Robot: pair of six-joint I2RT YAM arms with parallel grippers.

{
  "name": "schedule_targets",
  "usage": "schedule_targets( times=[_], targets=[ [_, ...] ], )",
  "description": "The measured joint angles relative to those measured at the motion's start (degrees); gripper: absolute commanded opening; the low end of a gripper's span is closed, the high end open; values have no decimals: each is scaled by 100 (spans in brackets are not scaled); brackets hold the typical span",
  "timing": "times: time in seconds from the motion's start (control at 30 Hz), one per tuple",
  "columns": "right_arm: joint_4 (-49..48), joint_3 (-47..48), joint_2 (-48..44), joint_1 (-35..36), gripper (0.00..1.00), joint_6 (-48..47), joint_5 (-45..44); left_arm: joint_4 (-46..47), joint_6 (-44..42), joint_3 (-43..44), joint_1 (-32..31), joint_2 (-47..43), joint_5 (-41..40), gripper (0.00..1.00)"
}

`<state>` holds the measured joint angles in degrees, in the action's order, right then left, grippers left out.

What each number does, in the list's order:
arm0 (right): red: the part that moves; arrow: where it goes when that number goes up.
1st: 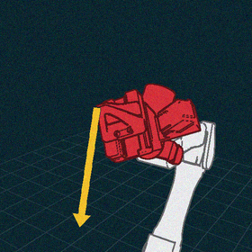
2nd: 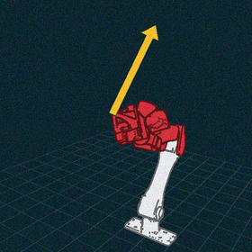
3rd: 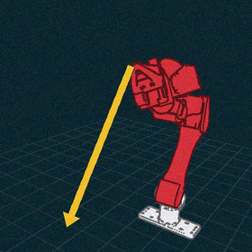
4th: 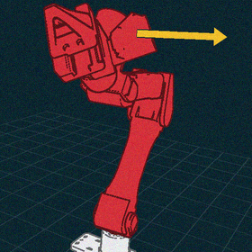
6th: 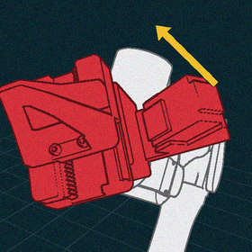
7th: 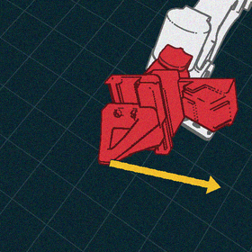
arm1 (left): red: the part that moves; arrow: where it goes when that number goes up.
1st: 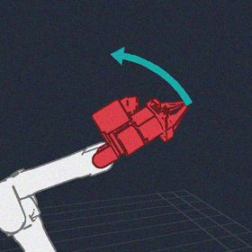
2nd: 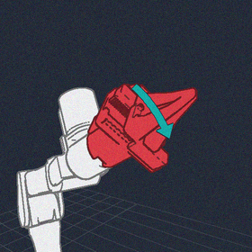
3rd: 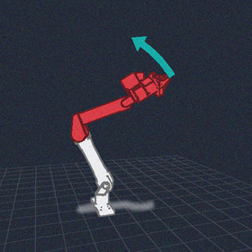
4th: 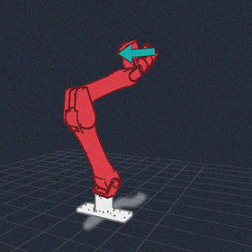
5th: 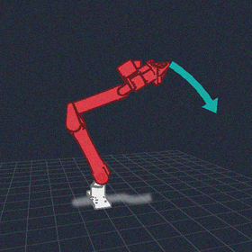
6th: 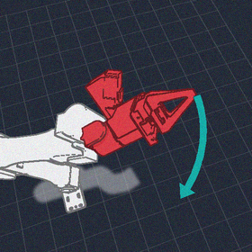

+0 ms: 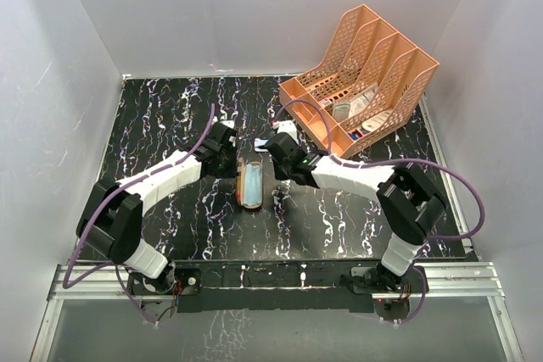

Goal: Organize the sunglasses
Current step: Adjust the sunglasses case at the center of the board.

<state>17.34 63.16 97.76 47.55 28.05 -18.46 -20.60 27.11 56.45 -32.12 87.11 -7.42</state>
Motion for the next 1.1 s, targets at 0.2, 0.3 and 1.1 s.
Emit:
schedule_targets(
  times=[0.2, 0.3, 1.1],
  targets=[
    [-260, 188, 319, -568, 15, -101, 157, -2, -2, 0, 2, -22, -7, 12],
    [-310, 483, 647, -791, 16, -160, 254, -2, -2, 0, 0, -31, -7, 12],
    [142, 4448, 3574, -1167, 16, -531, 1158, -2, 13, 0, 0, -52, 17, 12]
  ],
)
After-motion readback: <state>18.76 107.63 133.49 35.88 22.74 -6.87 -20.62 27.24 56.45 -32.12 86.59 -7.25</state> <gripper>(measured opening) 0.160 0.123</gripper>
